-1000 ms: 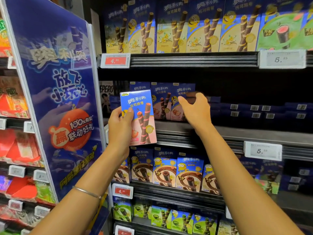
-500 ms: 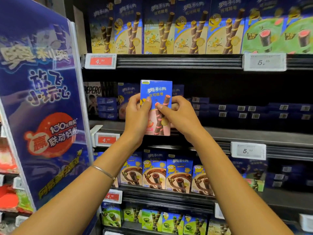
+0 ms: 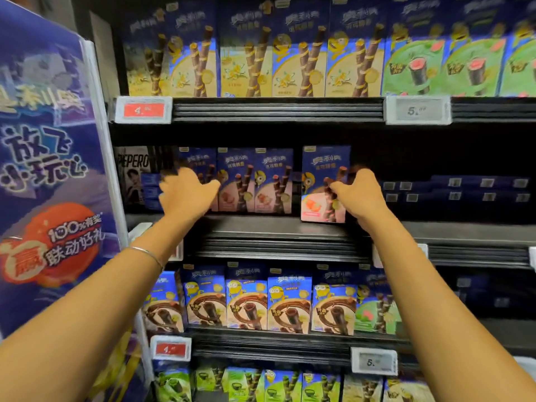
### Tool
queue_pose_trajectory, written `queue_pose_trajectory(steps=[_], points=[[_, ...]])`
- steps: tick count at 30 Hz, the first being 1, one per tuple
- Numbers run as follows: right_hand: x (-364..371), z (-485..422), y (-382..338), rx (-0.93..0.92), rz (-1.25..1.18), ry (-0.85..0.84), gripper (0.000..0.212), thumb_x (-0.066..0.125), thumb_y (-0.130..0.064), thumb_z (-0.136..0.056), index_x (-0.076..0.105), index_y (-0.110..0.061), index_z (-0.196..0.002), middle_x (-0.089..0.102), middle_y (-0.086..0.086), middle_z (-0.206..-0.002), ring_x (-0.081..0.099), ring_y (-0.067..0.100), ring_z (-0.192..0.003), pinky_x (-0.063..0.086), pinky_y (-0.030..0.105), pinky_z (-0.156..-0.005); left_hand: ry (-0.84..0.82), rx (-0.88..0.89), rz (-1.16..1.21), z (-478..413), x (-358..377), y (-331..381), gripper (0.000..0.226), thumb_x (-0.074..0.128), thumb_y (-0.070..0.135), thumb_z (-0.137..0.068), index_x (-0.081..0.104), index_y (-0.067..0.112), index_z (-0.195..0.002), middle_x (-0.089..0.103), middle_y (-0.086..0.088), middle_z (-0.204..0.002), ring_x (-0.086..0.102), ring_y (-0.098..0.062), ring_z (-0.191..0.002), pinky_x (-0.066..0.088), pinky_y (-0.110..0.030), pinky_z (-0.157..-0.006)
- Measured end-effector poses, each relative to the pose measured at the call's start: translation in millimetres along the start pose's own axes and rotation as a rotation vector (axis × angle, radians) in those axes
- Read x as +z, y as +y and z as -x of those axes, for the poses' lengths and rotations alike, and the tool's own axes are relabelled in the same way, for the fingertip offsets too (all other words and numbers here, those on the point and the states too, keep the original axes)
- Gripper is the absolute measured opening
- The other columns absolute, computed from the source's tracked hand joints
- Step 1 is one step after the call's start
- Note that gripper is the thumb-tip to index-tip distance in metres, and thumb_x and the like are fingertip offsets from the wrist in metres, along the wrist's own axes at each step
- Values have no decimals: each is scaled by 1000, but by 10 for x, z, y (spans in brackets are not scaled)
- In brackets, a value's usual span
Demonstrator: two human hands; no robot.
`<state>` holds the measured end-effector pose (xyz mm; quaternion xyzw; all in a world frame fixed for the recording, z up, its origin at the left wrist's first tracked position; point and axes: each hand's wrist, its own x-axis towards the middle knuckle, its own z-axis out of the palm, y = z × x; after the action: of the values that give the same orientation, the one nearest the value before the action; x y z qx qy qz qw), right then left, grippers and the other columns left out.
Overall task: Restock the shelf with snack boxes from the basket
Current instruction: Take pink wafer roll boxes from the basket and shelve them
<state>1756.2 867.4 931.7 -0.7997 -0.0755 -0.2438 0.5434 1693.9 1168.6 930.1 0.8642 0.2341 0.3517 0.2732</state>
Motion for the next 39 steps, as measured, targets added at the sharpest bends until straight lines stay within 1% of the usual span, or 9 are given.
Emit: queue_pose_trajectory(steps=[2, 4, 9, 15, 19, 24, 28, 34, 39], points=[[2, -51, 66, 20, 32, -21, 32, 71, -25, -93, 61, -2, -113, 67, 19, -114, 64, 29, -97, 50, 32, -67, -44, -23, -59, -101, 14, -69, 69, 74, 63, -88, 54, 1, -111, 49, -40, -143, 42, -54, -137, 44, -59, -107], [23, -76, 91, 25, 74, -20, 29, 67, -23, -96, 60, -2, -115, 66, 19, -117, 60, 28, -95, 44, 28, -63, -81, -53, -101, -198, 27, -140, 86, 75, 66, -84, 55, -2, -133, 41, -39, -153, 33, -54, -146, 39, -58, -116], [80, -176, 61, 28, 312, -46, 32, 62, -27, -97, 60, -4, -119, 64, 23, -125, 61, 42, -112, 51, 42, -88, -157, -71, -187, -393, 59, -260, 103, 68, 68, -83, 44, -2, -155, 37, -33, -163, 30, -55, -151, 33, -60, -122], [268, -330, 13, 79, 350, -33, 51, 67, -36, -96, 50, -8, -134, 59, 22, -133, 59, 43, -120, 50, 42, -86, -212, -11, -280, -439, 65, -314, 138, 49, 93, -62, 30, 3, -164, 24, -29, -172, 23, -51, -157, 20, -60, -128], [371, -439, -23, 110, 451, -53, 54, 63, -42, -97, 48, -9, -138, 57, 21, -135, 56, 41, -123, 46, 41, -85, -220, 12, -285, -486, 67, -333, 130, 44, 85, -61, 35, 5, -162, 28, -27, -171, 27, -50, -156, 16, -58, -129], [449, -509, -37, 104, 504, -110, 43, 63, -34, -99, 57, -3, -128, 63, 21, -127, 61, 39, -115, 44, 38, -78, -114, 104, -211, -481, 119, -380, 135, 69, 82, -82, -5, 11, -169, 2, -15, -179, 3, -47, -163, 7, -56, -132], [486, -502, -46, 87, 530, -108, 44, 59, -35, -100, 55, -3, -130, 62, 21, -128, 60, 39, -117, 43, 39, -79, -150, 118, -244, -456, 98, -401, 128, 63, 90, -74, 17, 13, -166, 19, -15, -177, 12, -48, -161, 11, -57, -130], [472, -483, -53, 90, 494, -104, 48, 58, -40, -101, 54, -3, -132, 60, 21, -131, 59, 39, -119, 48, 42, -90, -155, 103, -287, -464, 135, -385, 122, 66, 76, -88, 1, 15, -171, 6, -16, -179, 3, -49, -163, 6, -58, -131], [458, -461, -20, 96, 344, -175, 75, 73, -47, -89, 39, -10, -145, 52, 18, -143, 53, 39, -129, 48, 47, -103, -118, 93, -287, -466, 99, -339, 106, 72, 64, -89, 19, 16, -167, 7, -16, -178, 5, -49, -161, 8, -56, -129]])
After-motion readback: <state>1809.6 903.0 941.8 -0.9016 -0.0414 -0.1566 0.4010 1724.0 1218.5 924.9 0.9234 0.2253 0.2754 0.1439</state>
